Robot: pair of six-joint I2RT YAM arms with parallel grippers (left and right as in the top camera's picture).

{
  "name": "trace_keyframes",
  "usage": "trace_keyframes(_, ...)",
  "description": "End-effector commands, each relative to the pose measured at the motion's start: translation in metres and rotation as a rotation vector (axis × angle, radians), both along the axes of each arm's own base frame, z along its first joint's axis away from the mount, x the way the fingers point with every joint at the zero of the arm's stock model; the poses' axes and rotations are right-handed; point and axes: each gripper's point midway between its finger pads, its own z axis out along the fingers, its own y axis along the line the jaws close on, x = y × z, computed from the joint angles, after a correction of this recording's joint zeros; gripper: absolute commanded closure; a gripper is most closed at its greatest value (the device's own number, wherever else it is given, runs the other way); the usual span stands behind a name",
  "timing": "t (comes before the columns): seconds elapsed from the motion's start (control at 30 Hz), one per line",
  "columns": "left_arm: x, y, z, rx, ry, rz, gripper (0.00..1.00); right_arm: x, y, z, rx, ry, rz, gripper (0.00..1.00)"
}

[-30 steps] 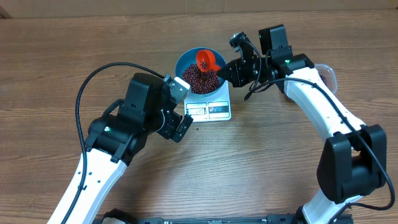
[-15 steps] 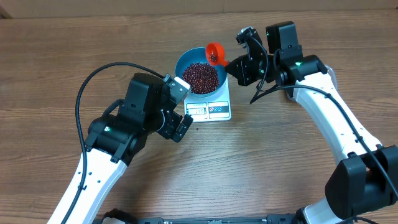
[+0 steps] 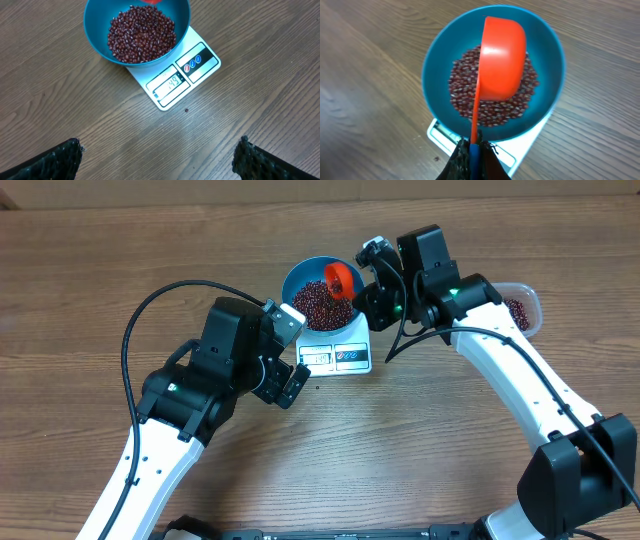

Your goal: Scoop item into bowl and weigh 150g on scale

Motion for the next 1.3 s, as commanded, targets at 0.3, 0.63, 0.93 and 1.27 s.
trace_keyframes(0.3, 0.002, -0.002, 0.013, -0.019, -0.033, -0.017, 0.00, -0.008, 0.003, 0.019, -0.045, -0.078, 0.104, 0.96)
trace_keyframes(0.63, 0.002, -0.002, 0.013, -0.019, -0.033, -0.017, 0.00, -0.003, -0.002, 0.019, -0.051, -0.066, 0.038, 0.96)
trace_keyframes(0.93, 0.002, -0.002, 0.013, -0.019, -0.033, -0.017, 0.00, 0.003, -0.006, 0.018, -0.123, -0.108, -0.007, 0.96)
trace_keyframes(1.27, 0.002, -0.002, 0.013, -0.019, -0.033, -0.017, 0.00, 0.003, -0.005, 0.018, -0.123, -0.107, -0.007, 0.96)
